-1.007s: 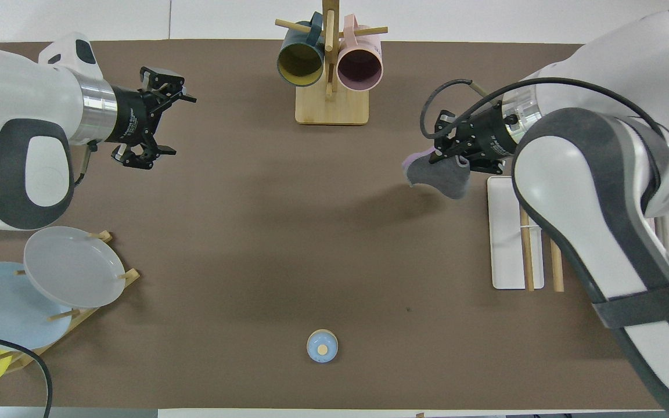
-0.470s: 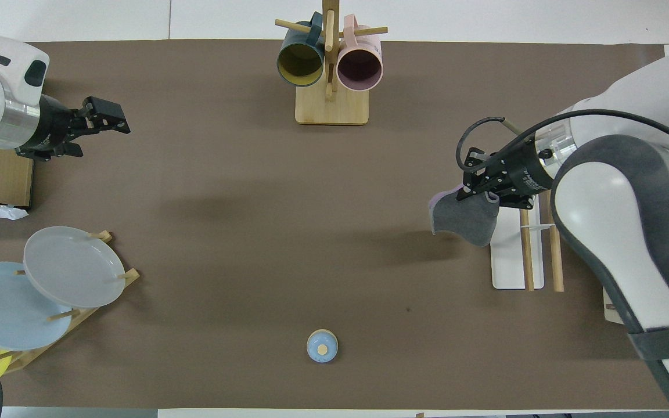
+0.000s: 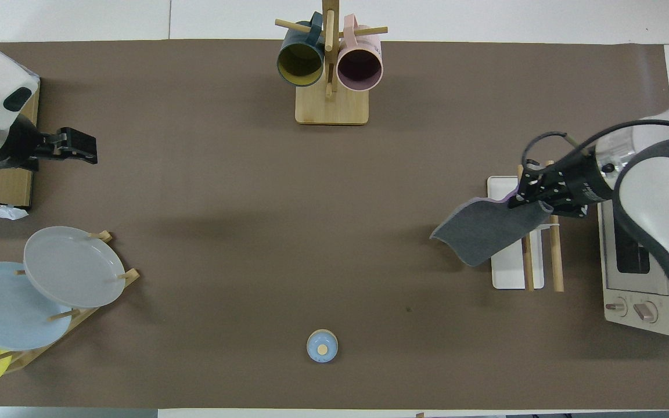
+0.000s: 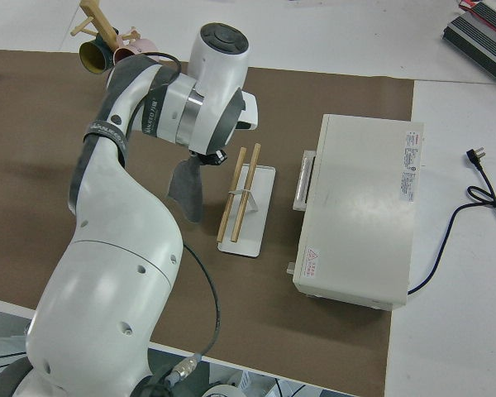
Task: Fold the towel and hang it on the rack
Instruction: 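Drape the towel over the wooden rack posts with the right gripper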
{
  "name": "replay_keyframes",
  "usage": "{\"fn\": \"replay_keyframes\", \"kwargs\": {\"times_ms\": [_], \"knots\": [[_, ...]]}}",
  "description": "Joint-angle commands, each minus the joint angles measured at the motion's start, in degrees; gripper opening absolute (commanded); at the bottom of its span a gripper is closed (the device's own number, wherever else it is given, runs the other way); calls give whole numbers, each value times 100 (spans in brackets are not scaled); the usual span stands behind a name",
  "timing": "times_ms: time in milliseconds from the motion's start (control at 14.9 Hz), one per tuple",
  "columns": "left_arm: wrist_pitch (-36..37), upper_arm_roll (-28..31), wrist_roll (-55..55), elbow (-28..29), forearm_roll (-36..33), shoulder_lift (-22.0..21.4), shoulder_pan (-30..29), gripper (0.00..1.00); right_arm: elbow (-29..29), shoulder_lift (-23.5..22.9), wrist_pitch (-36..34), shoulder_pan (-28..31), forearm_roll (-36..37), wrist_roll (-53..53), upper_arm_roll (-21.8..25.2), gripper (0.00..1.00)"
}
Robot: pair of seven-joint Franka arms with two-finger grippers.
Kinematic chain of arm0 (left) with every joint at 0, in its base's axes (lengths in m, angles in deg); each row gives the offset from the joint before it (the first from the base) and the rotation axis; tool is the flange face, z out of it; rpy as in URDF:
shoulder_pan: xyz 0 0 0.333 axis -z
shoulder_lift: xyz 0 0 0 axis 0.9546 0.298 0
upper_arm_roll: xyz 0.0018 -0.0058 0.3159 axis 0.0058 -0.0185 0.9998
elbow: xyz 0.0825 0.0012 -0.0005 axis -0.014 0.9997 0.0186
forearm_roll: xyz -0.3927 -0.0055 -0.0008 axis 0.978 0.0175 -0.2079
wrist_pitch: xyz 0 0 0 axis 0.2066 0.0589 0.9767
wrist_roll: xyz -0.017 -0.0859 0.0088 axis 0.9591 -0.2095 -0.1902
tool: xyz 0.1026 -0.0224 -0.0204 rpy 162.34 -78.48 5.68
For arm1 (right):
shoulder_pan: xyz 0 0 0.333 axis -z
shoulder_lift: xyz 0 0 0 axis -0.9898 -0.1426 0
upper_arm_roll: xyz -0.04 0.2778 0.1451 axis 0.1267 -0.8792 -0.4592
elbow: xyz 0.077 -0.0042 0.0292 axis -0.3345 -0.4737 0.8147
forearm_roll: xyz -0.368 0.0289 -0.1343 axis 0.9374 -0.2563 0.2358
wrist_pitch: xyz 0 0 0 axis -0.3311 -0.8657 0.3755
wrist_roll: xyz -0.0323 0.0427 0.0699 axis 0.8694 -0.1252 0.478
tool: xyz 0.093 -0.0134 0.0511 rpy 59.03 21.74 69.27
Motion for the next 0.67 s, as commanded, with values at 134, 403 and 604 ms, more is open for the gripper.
{"fn": "replay_keyframes", "kwargs": {"times_ms": [134,403,604], "knots": [[797,1119,172,288,-102,-461,1289,100,-523,380,156,659,513,-1691,-62,0],[465,1111,251,501,-32,-585,1218,100,-356,441,182,588,1322,-2272,-80,0],[-46,1137,260,317,108,-480,1218,100,-356,512,217,580,1735,-2710,-80,0]]}}
